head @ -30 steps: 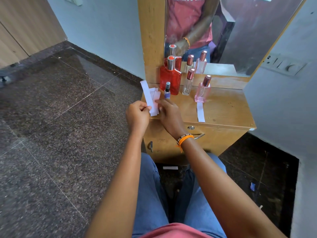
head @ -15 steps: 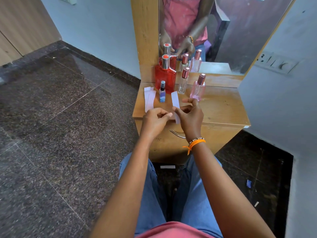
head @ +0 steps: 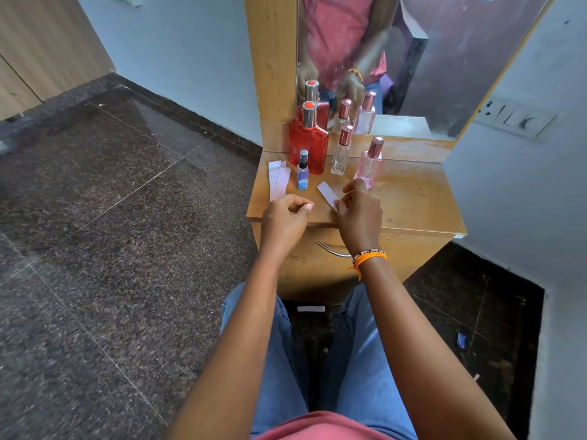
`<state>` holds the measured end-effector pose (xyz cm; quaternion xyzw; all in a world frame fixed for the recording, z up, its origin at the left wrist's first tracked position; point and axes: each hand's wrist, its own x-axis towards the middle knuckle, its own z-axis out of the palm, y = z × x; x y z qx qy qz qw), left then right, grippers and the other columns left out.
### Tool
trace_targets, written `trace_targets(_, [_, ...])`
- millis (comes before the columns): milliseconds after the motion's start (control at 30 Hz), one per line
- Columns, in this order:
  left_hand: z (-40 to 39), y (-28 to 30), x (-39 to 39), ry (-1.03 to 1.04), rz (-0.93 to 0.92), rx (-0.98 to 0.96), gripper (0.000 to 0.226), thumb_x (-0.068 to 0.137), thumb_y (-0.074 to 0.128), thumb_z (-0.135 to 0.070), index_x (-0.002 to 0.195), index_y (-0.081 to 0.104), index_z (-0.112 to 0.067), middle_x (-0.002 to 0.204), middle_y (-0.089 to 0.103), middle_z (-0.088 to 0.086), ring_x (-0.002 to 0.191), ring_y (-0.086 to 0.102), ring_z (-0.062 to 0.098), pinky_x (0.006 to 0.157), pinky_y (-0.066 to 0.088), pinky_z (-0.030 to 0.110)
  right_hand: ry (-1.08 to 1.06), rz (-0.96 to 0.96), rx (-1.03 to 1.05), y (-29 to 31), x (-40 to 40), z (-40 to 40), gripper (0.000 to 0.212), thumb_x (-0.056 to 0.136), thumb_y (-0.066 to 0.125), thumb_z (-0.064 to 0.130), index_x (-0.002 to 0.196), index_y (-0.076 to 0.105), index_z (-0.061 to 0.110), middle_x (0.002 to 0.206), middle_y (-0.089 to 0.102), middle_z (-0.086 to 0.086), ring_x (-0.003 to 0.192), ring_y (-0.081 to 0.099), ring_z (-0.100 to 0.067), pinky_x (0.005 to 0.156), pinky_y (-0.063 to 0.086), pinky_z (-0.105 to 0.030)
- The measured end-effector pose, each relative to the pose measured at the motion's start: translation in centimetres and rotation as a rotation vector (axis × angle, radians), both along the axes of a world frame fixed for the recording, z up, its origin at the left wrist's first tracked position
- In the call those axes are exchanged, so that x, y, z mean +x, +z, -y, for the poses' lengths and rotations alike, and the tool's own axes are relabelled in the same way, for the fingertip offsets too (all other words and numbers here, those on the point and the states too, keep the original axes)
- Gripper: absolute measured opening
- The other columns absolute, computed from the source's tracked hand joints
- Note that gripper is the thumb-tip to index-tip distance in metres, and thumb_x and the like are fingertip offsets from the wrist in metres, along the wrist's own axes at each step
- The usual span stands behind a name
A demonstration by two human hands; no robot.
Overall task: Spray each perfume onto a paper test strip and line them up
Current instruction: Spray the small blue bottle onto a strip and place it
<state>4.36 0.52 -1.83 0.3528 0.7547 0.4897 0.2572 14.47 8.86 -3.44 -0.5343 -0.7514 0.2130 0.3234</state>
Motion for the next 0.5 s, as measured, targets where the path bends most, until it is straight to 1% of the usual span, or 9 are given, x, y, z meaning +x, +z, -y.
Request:
trace_targets(100, [0.1, 0.0, -0.1, 0.012, 0.01, -0.002, 0.011, 0.089, 0.059, -0.019, 0.093, 0.069, -0.019, 0.08, 0.06, -0.017, 0.078, 0.053, -0.004, 0.061, 0.034, 0.01, 0.006, 0.014, 0.021, 0.2, -0.2, -0.1, 0.016, 0.086, 0.064, 0.01, 0.102, 0.061, 0.008, 0.096, 0.069, -0.015, 0.088, 0.064, -0.03, 0.074, 0.053, -0.039])
trace_targets(200, [0.2, -0.1, -0.1, 0.019, 0.03, -0.001, 0.012, 0.09, 0.058, -0.019, 0.095, 0.069, -0.018, 0.082, 0.06, -0.016, 0.079, 0.053, -0.003, 0.061, 0.035, 0.01, 0.047, 0.079, 0.038, 0.3, -0.4, -0.1, 0.007, 0.086, 0.064, 0.013, 0.091, 0.066, 0.008, 0.09, 0.07, -0.012, 0.082, 0.064, -0.027, 0.07, 0.054, -0.035])
trace_targets(300, [0.2, -0.3, 0.1, 0.015, 0.026, -0.006, 0.013, 0.09, 0.057, -0.017, 0.095, 0.069, -0.017, 0.085, 0.062, -0.012, 0.08, 0.053, -0.001, 0.062, 0.035, 0.011, 0.062, 0.175, 0.05, 0.4, -0.8, -0.1, 0.011, 0.088, 0.063, 0.017, 0.09, 0.068, 0.008, 0.091, 0.07, -0.012, 0.083, 0.064, -0.028, 0.067, 0.05, -0.033])
trace_targets(367, [0.3, -0.5, 0.3, 0.017, 0.02, -0.006, 0.013, 0.09, 0.057, -0.017, 0.094, 0.069, -0.017, 0.085, 0.062, -0.012, 0.079, 0.054, -0.001, 0.062, 0.036, 0.012, 0.045, 0.2, 0.067, 0.7, -0.9, -0.1, 0.013, 0.087, 0.063, 0.02, 0.092, 0.067, 0.009, 0.093, 0.069, -0.011, 0.085, 0.063, -0.029, 0.064, 0.046, -0.031])
trace_targets(433, [0.4, -0.6, 0.3, 0.024, 0.017, 0.001, 0.013, 0.09, 0.058, -0.016, 0.092, 0.07, -0.018, 0.082, 0.062, -0.013, 0.078, 0.054, -0.002, 0.062, 0.036, 0.012, 0.045, 0.147, 0.067, 1.1, -1.3, -0.3, 0.014, 0.087, 0.063, 0.022, 0.094, 0.065, 0.009, 0.096, 0.068, -0.01, 0.085, 0.063, -0.028, 0.064, 0.043, -0.03])
trace_targets(500, [0.4, -0.5, 0.2, 0.044, 0.021, 0.014, 0.012, 0.089, 0.058, -0.015, 0.089, 0.07, -0.017, 0.079, 0.061, -0.015, 0.077, 0.055, -0.002, 0.062, 0.037, 0.011, 0.085, 0.045, 0.058, 1.7, -2.1, -0.5, 0.018, 0.086, 0.064, 0.023, 0.096, 0.063, 0.008, 0.097, 0.066, -0.01, 0.085, 0.061, -0.027, 0.064, 0.039, -0.028])
